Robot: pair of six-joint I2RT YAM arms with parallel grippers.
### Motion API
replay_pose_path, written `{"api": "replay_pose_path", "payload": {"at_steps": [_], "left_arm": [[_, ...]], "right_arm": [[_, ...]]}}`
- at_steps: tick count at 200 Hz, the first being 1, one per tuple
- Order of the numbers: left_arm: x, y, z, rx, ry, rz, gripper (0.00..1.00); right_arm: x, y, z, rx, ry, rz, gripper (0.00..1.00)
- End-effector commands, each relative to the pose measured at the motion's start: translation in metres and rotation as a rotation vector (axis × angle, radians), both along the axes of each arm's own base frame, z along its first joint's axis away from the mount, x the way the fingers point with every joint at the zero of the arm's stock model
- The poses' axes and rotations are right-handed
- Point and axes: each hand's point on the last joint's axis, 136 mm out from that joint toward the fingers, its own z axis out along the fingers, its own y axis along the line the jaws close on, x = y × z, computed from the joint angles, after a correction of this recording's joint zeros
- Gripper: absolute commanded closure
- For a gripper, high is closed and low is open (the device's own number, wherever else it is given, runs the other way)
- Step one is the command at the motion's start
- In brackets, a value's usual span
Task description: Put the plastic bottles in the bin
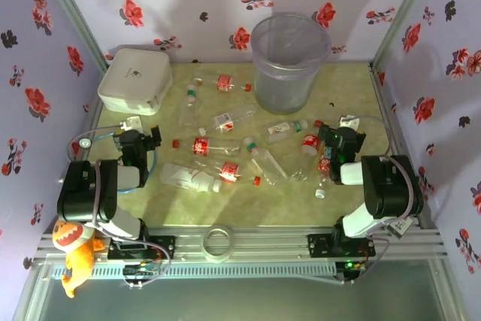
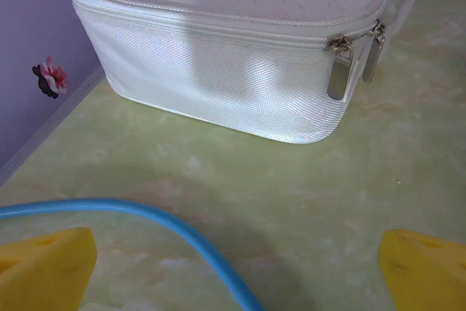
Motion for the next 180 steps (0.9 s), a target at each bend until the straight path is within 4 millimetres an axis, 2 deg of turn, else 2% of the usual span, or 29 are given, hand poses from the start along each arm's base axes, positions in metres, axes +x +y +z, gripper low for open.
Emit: {"api": "replay_pose_path", "payload": {"at_steps": [1,162,170,180], "left_arm": [[0.006,0.000,0.009,-0.011,-0.039,0.001,0.00],[0.008,-0.004,0.009,-0.006,-0.029,-0.014,0.00],[0.009,-0.004,0.011,-0.003,-0.026,-0.019,0.00],[0.009,-0.004,0.021,-0.004,-0.013,-0.015,0.00]], "right_arm": [[0.002,-0.002,0.005,0.020,-0.029,-0.012,0.01],[0.003,-0.002,0.007,0.024,-0.031,-0.016,0.01],[0.004,-0.007,0.015,0.032,-0.047,-0.039,0.01],[0.002,-0.007,0.010,0.052,0.004,-0.035,0.01]]}}
